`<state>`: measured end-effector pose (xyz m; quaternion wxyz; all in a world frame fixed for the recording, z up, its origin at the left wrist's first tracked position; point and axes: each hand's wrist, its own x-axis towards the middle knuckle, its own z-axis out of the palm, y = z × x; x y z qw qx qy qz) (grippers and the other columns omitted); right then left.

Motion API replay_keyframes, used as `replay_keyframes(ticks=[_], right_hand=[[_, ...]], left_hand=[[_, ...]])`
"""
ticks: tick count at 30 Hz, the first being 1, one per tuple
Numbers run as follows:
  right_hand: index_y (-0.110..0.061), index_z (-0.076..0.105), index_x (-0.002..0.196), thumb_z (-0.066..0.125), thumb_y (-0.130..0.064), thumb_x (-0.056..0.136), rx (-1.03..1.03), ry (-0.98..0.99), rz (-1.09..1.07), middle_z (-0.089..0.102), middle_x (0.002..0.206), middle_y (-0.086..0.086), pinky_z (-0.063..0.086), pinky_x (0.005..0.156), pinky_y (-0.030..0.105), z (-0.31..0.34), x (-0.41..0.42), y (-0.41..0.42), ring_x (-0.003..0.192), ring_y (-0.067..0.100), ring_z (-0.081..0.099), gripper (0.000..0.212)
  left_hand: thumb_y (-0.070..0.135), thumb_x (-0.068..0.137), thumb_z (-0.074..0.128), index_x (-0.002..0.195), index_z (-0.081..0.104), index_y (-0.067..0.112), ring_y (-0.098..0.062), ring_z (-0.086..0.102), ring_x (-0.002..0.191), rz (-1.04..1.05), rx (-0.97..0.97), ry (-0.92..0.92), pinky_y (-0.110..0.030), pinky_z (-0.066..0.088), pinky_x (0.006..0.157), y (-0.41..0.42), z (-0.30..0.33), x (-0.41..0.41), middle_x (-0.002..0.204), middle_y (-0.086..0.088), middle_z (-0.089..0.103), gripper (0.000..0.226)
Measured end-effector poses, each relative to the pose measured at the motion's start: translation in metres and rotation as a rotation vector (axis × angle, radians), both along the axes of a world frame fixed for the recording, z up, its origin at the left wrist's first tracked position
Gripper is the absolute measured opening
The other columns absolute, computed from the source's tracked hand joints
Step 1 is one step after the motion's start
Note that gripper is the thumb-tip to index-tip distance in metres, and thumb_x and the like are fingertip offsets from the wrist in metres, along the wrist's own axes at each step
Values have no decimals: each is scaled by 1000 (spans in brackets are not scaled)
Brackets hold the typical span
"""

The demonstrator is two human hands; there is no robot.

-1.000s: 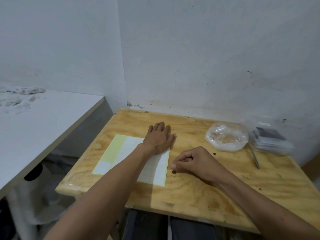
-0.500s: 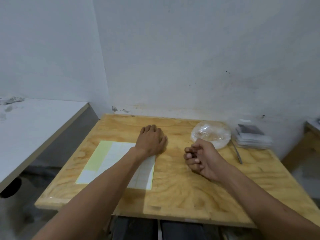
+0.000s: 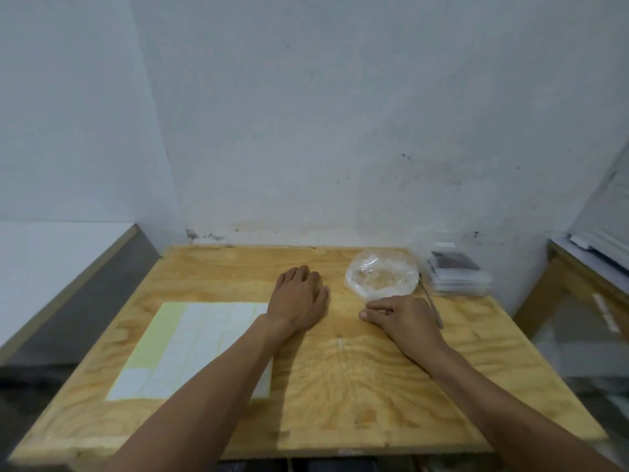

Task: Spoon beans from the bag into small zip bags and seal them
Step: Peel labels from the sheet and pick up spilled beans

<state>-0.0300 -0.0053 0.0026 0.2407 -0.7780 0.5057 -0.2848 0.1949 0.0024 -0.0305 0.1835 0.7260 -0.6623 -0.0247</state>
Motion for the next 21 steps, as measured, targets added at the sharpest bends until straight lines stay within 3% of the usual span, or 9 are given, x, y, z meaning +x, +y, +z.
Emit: replay_keyframes(ticks=[3,6,9,11,13,15,17,19,21], right_hand=[[-28,84,90,81,-33,83,-1,-17,21,79,86,-15,49,70,9,0,2,-1,79,-10,67,9],[-25,84,87,79,-29,86,-24,8,13,77,78,-16,42,63,4,1,3,-2,71,-13,64,6],[-24,82,82,78,-26,84,51,-18,-27,68,63,-18,40,57,7,3,5,-3,59,-12,59,5],[-25,77,69,77,-27,81,208,-179,-105,63,55,-14,42,54,16,7,3,-4,48,-2,55,12],[-22,62,59,75,-24,83,473,-493,-165,47,49,-8,32,42,25,11,0,-7,39,9,37,28],[-16,52,69,66,-17,89,770,-914,-156,32,55,-5,20,33,21,18,-4,-11,39,8,23,25],[-12,48,73,51,-16,92,988,-1204,-125,35,57,-2,16,30,18,23,-7,-18,37,6,24,20],[-10,48,73,41,-17,90,1087,-1357,-138,43,60,4,17,30,18,24,-7,-27,37,8,27,20],[-7,50,73,40,-16,91,1044,-1335,-188,47,61,6,18,30,17,24,-3,-38,36,9,28,23]], left_hand=[[48,105,37,147,45,12,-31,40,140,25,-11,28,-41,26,117,-1,5,-6,150,-12,48,55],[57,104,38,160,25,12,-28,29,150,-26,-97,185,-41,21,122,-5,20,-21,163,-12,33,73],[63,98,49,162,21,24,-22,20,154,-151,-125,343,-43,22,124,-20,34,-41,167,-6,24,80],[59,95,57,156,37,29,-22,27,151,-209,-140,370,-44,28,121,-32,37,-47,163,-5,33,71],[44,99,62,138,61,18,-24,49,137,-254,-223,399,-42,40,113,-41,38,-48,146,-7,57,47],[30,100,64,121,72,11,-21,64,117,-223,-350,521,-30,48,99,-44,40,-44,124,-5,71,29],[28,99,65,113,75,12,-13,67,107,-139,-445,662,-24,51,90,-42,46,-38,113,1,75,23],[34,99,65,110,76,15,-7,67,106,-65,-477,771,-25,54,88,-39,54,-27,109,7,75,24],[37,99,65,109,76,17,-5,67,106,-15,-486,847,-23,53,88,-35,61,-13,106,10,75,25]])
